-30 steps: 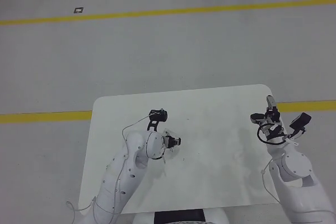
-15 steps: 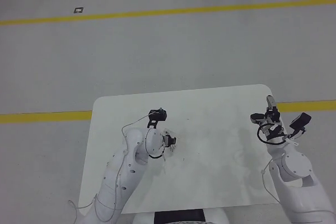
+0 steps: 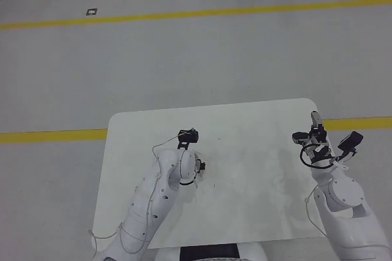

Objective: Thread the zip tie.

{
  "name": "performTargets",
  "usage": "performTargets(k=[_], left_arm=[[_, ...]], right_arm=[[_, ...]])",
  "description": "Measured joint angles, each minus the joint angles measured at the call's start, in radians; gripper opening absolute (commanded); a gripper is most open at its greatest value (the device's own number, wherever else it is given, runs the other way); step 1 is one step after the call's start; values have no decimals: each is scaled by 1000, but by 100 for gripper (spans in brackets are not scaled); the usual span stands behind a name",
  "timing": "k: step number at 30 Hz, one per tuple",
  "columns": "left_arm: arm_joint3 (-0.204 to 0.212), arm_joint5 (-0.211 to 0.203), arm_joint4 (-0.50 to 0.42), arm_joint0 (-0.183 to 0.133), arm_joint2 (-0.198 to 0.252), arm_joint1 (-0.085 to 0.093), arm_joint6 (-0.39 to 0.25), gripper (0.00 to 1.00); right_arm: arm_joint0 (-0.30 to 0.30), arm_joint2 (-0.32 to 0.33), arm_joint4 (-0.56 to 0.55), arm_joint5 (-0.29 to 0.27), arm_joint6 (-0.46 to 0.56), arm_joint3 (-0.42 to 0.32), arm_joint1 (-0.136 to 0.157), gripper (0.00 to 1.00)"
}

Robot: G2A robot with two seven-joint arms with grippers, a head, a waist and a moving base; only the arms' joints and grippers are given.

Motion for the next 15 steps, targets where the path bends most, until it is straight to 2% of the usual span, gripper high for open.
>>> performTargets(k=[3,15], left_arm=[[22,0,8,-7,-1,-9,0,29],[99,0,23,-28,-8,-35,0,25]], right_arm=[[0,0,0,0,0,0,0,100],[0,0,0,0,0,0,0,100]])
